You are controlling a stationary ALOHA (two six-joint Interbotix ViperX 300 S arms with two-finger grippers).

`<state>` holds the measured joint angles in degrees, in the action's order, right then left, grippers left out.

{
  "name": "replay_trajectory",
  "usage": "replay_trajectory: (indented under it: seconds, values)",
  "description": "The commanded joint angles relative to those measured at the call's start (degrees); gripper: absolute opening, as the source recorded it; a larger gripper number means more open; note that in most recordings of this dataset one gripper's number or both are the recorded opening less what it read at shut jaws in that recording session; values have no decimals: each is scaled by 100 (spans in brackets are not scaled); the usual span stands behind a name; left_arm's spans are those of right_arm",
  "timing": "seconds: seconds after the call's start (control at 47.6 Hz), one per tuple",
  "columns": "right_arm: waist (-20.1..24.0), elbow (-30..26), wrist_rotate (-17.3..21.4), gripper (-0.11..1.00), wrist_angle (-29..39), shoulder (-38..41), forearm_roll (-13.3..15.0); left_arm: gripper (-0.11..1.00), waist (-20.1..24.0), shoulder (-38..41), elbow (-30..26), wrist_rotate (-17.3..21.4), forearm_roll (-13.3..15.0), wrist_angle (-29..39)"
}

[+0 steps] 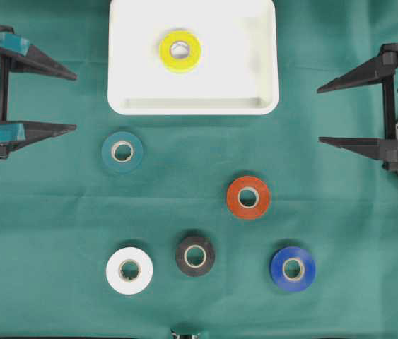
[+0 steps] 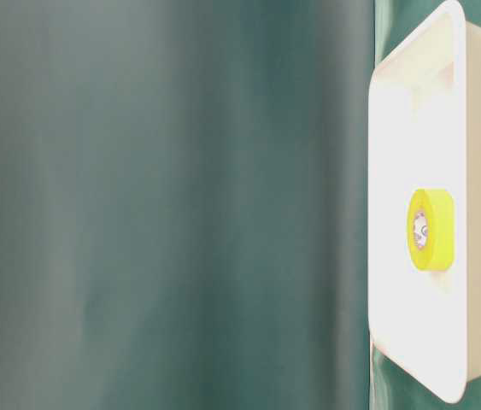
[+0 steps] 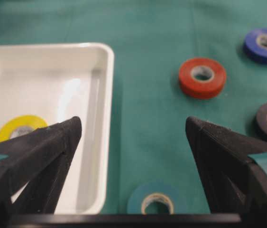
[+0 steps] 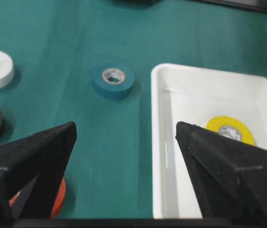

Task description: Pick up the tape from a random location and place it into the white case.

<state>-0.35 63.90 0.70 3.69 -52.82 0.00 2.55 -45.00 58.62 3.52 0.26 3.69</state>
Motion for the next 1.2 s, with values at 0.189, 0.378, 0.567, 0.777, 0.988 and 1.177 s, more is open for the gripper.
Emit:
replay_trajectory:
  seconds: [0.189,0.378,0.567,0.777,0.988,1.177]
  values:
    - [0,105,9,92,-229,44,-18,98,9,-26,255,-18,26,-527]
    - [0,149,9,92,-246,149,-18,98,9,-18,308,-26,35,-536]
    - [0,141,9,92,-229,158,-18,98,9,-18,308,-97,35,-536]
    - [0,141,18,92,-229,158,-26,98,0,-18,299,-97,35,-536]
    - [0,132,79,92,-211,158,-35,98,9,-18,299,-97,35,-545]
    - [79,132,237,92,-97,149,-35,98,9,-18,299,-97,35,-545]
